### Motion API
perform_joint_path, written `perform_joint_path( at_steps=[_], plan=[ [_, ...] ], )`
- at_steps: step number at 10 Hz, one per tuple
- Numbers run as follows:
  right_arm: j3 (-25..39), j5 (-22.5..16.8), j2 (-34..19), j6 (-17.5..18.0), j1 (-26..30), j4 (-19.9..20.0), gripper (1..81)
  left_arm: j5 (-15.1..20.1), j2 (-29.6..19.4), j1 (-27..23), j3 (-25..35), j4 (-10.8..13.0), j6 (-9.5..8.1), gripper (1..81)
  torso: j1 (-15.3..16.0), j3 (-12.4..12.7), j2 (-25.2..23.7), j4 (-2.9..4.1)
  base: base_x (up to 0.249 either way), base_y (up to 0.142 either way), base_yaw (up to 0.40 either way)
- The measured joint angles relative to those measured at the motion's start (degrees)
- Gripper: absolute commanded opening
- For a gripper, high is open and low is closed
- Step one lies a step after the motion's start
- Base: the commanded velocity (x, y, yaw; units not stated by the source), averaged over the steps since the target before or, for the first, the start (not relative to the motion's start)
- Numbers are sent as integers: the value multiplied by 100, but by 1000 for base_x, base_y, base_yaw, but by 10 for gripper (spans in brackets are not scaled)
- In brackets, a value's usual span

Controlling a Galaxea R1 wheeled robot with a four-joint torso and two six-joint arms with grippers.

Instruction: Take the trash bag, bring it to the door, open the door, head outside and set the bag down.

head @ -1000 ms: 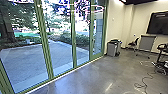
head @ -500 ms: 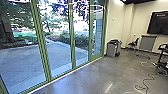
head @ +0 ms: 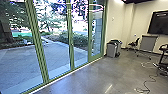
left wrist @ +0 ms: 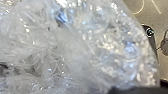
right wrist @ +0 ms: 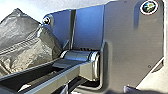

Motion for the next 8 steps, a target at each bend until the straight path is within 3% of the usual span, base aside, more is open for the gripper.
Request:
perform_joint_path(
  at_steps=[8],
  plan=[
    [0, 0, -2, 0, 0, -7, 811, 0, 0, 0, 0, 0, 1, 10, -2, 0, 0, 0, 170, -94, 0]
  ],
)
